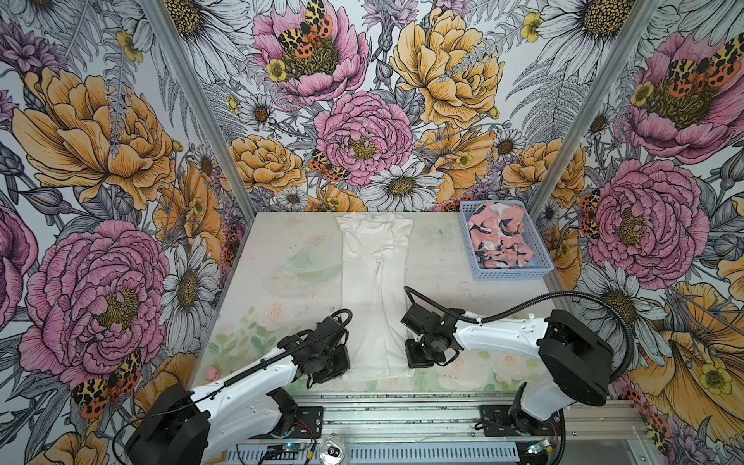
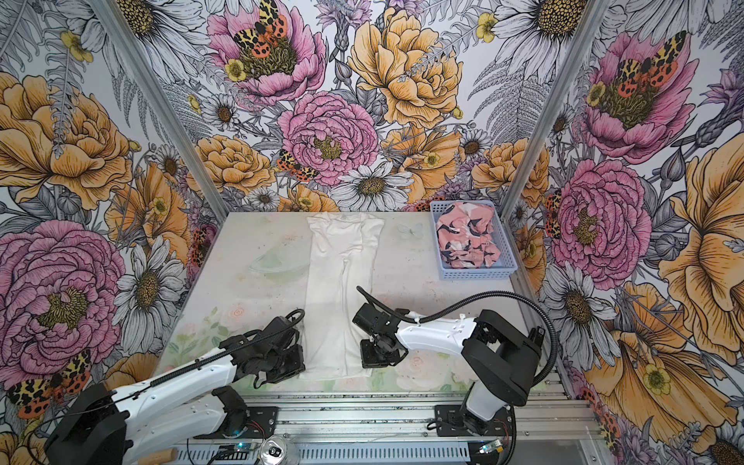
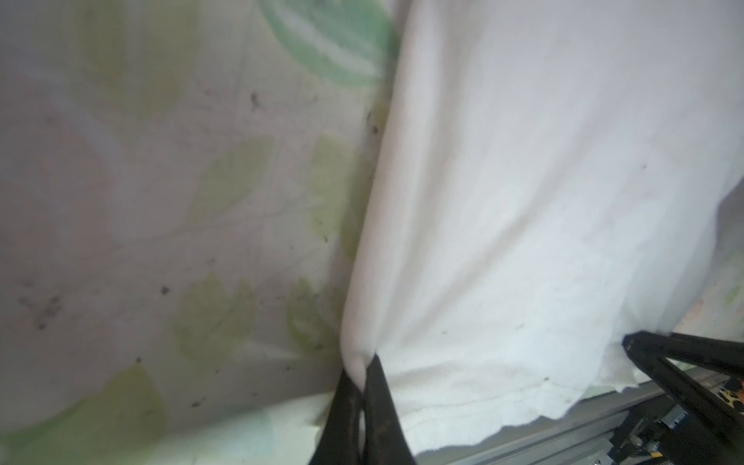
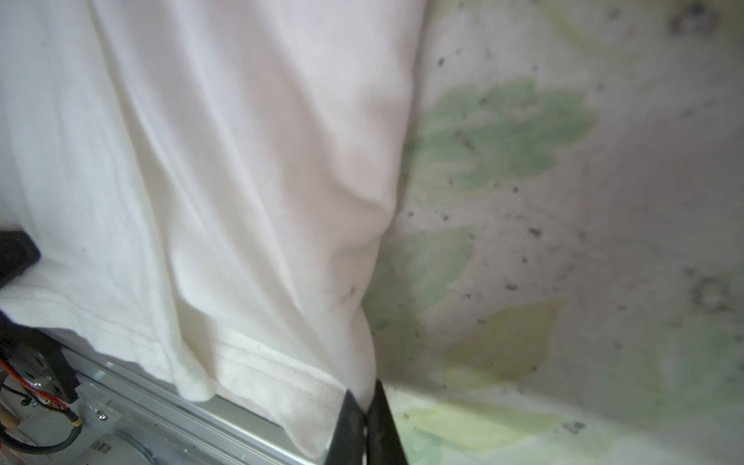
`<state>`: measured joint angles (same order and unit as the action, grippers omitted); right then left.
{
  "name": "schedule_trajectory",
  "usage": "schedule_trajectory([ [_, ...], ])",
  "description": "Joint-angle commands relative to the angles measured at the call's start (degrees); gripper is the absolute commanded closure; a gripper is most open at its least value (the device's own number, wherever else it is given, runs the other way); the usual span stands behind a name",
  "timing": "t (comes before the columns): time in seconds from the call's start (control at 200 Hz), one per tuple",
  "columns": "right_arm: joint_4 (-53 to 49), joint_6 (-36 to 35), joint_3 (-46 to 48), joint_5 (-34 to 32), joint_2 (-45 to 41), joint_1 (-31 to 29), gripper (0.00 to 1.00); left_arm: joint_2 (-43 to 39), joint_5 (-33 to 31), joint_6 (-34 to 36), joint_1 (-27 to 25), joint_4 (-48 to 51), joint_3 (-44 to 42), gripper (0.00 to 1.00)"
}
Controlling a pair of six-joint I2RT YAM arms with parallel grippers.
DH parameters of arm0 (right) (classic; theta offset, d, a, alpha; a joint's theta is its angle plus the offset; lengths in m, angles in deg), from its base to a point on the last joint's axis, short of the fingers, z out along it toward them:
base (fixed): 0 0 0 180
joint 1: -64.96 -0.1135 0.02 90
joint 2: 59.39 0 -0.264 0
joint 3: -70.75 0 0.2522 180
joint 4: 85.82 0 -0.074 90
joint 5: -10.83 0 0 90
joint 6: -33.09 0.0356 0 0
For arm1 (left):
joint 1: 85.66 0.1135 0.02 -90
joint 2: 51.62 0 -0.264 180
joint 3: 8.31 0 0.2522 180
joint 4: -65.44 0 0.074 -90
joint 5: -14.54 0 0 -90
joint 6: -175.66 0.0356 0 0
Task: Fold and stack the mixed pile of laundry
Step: 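Grasp the shirt hem nearest the robot with both grippers, then fold the held hem away from the robot over the shirt with both grippers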
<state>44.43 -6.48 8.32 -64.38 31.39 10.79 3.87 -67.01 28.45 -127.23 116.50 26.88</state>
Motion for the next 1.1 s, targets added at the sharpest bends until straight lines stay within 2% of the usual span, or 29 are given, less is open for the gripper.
schedule_trajectory([
  [0.0, -1.80, -0.70, 0.66, -1.91, -2.15, 0.38, 1.00, -3.97, -0.75, -5.67, -1.77, 4.98, -3.15, 1.00],
  [0.17, -1.80, 1.12, 3.05, -2.48, -5.59, 0.35, 1.00, -9.73, -4.93, -6.81, -1.86, 11.63, -0.61, 1.00],
  [0.385, -1.89, 4.40, 5.20, -1.57, -11.11, -0.30, 1.00, -14.74, -5.81, -8.83, -2.19, 13.55, 0.36, 1.00],
  [0.64, -4.96, 11.06, 3.52, -0.89, -17.65, -6.87, 1.00, -16.61, -8.43, -9.99, -5.19, 19.87, 8.76, 1.00],
  [0.801, -11.38, 13.37, 0.30, -2.98, -23.27, -7.88, 1.00, -16.81, -10.55, -11.72, -7.82, 24.59, 14.93, 1.00],
  [0.986, -15.78, 9.78, -5.91, -2.31, -23.72, -3.37, 1.00, -13.52, -12.05, -10.24, -6.83, 26.42, 21.19, 1.00],
  [1.096, -15.67, 4.21, -9.02, -1.22, -20.63, 2.88, 1.00, -8.62, -10.54, -4.93, -1.23, 24.72, 23.71, 1.00],
])
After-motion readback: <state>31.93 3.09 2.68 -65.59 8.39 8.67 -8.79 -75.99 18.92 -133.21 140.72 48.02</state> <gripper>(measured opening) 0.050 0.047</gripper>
